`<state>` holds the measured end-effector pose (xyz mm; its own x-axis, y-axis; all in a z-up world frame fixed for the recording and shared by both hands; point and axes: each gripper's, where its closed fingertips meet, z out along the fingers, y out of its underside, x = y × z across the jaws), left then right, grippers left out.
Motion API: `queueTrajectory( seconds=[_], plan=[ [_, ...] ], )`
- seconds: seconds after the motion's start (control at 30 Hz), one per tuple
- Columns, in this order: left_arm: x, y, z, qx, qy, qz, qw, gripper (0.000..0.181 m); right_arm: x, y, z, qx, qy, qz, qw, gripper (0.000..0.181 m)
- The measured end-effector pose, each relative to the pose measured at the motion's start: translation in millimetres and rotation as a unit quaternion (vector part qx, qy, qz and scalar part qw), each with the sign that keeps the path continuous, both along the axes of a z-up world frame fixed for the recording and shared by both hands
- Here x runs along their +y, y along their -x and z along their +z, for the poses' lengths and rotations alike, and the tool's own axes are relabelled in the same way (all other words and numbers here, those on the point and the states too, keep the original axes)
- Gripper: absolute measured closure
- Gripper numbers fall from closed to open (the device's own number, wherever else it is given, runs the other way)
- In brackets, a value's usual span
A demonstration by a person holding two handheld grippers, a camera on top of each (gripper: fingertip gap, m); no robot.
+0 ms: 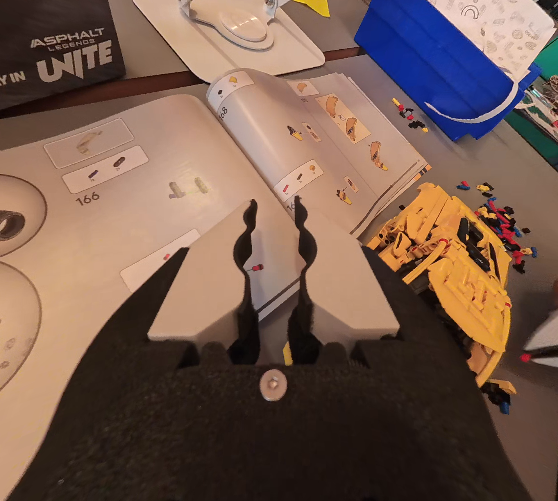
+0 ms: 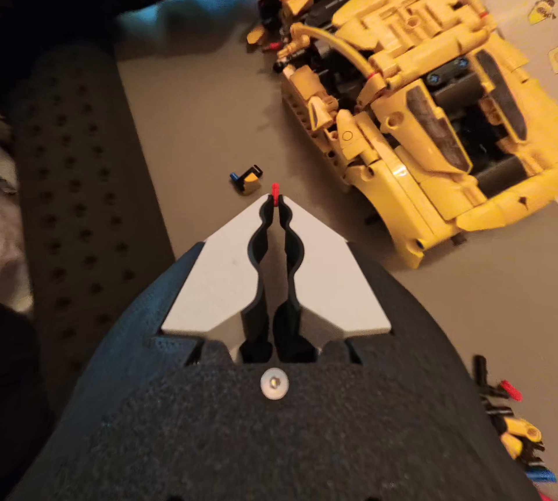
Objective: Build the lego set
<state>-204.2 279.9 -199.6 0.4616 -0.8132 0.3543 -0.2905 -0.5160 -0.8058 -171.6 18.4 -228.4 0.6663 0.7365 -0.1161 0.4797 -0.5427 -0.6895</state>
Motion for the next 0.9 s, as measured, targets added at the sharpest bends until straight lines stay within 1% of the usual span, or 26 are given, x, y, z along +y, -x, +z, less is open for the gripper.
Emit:
queueTrajectory(
  seconds=[0.1, 0.2, 0.33, 0.4, 0.47, 0.53, 0.57, 0.63, 0.7, 0.77, 0.83, 0.9],
  plan=[
    [-1.5, -1.6, -0.9, 0.002, -0.004, -0.003, 1.0, 0.156, 0.3, -1.1, -18.3, -0.05, -0.009, -0.001, 0.999, 0.18],
    [-3.1, -3.1, -2.6, 0.006, -0.004, -0.007, 1.0, 0.157, -2.8, -1.2, -26.8, -0.078, -0.011, 0.0, 0.997, 0.18],
    [-6.1, -5.8, 0.7, -0.002, -0.004, -0.011, 1.0, 0.156, -1.4, -5.4, -26.6, -0.071, -0.023, -0.021, 0.997, 0.178],
    [-6.7, -6.9, 0.5, -0.002, -0.006, -0.012, 1.0, 0.156, 2.6, -15.0, -14.8, -0.052, -0.042, -0.046, 0.997, 0.174],
    [-7.3, -7.5, -0.6, 0.0, -0.005, -0.014, 1.0, 0.156, 11.4, -43.9, 6.3, -0.035, -0.08, -0.091, 0.992, 0.174],
    [-7.7, -7.6, 1.1, -0.003, -0.005, -0.014, 1.0, 0.156, 15.2, -89.9, 21.5, -0.036, -0.093, -0.141, 0.985, 0.17],
    [-7.6, -7.6, 3.1, -0.007, -0.006, -0.013, 1.0, 0.156, 14.1, -119.8, 23.2, -0.056, -0.089, -0.172, 0.979, 0.167],
    [-7.6, -7.7, 5.9, -0.012, -0.007, -0.012, 1.0, 0.157, 5.6, -186.3, 19.5, -0.116, -0.078, -0.242, 0.96, 0.166],
    [-8.0, -7.7, 6.3, -0.012, -0.007, -0.013, 1.0, 0.157, -2.7, -231.9, 15.8, -0.114, -0.072, -0.297, 0.945, 0.165],
    [-8.7, -8.5, 7.1, -0.014, -0.007, -0.014, 1.0, 0.157, -5.7, -261.0, 4.9, -0.092, -0.051, -0.338, 0.935, 0.167],
    [-10.0, -9.8, 7.2, -0.013, -0.007, -0.016, 1.0, 0.157, -6.4, -271.5, -10.9, -0.079, -0.026, -0.347, 0.934, 0.166],
    [-10.5, -10.2, 6.8, -0.01, -0.01, -0.017, 1.0, 0.157, -5.2, -274.1, -21.8, -0.073, -0.018, -0.349, 0.934, 0.166]
  ],
)
